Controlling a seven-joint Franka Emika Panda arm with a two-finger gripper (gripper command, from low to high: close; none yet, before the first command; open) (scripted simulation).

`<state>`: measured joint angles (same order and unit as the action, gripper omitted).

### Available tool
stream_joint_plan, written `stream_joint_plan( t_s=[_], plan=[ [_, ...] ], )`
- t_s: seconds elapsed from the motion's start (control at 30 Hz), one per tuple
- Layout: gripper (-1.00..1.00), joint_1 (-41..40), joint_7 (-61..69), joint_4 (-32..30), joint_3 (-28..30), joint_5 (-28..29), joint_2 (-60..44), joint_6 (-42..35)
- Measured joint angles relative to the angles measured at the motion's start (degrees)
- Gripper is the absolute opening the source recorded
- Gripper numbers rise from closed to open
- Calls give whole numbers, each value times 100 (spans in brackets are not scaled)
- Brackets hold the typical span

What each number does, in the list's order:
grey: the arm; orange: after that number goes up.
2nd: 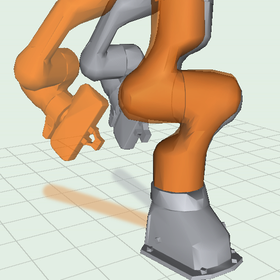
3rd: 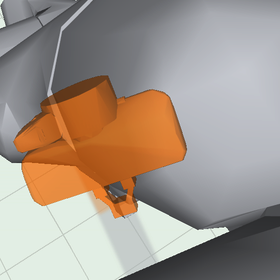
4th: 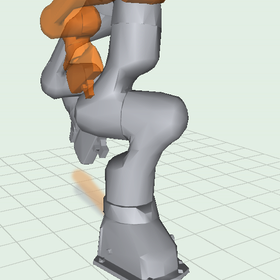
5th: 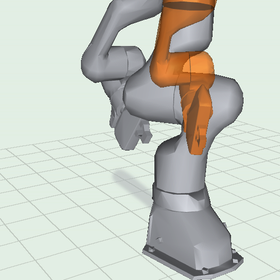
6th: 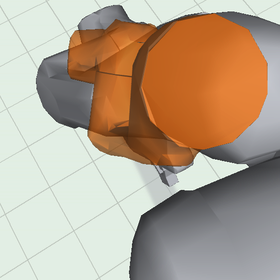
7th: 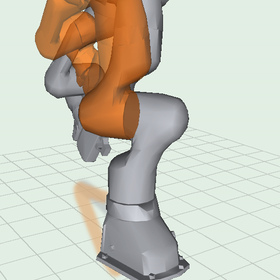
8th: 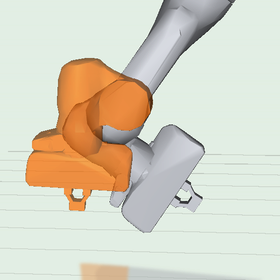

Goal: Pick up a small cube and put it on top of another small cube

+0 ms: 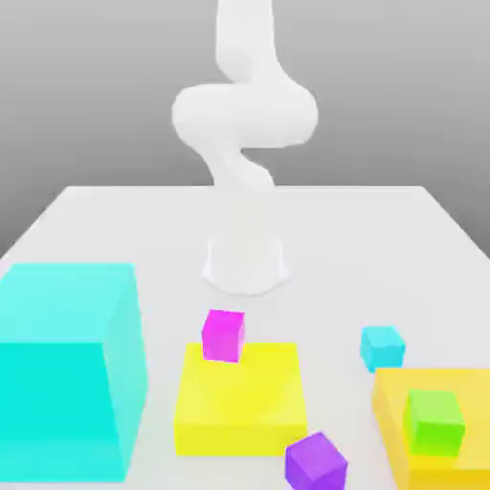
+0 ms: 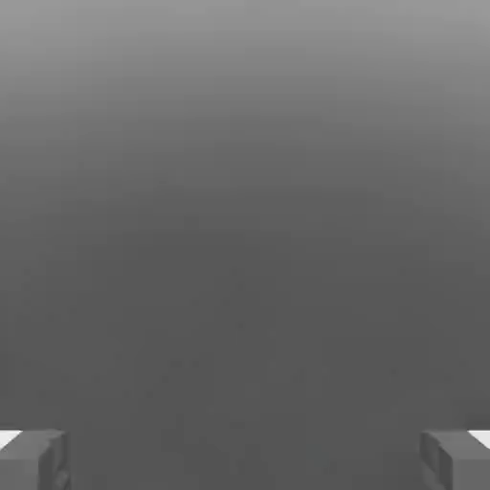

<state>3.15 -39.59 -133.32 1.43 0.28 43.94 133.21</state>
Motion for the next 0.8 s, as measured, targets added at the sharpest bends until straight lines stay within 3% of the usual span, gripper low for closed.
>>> stream_joint_plan(
  t_s=[0.8],
  plan=[
    [0,2906,6061,-1472,1270,164,-1830,1375]
  ],
)
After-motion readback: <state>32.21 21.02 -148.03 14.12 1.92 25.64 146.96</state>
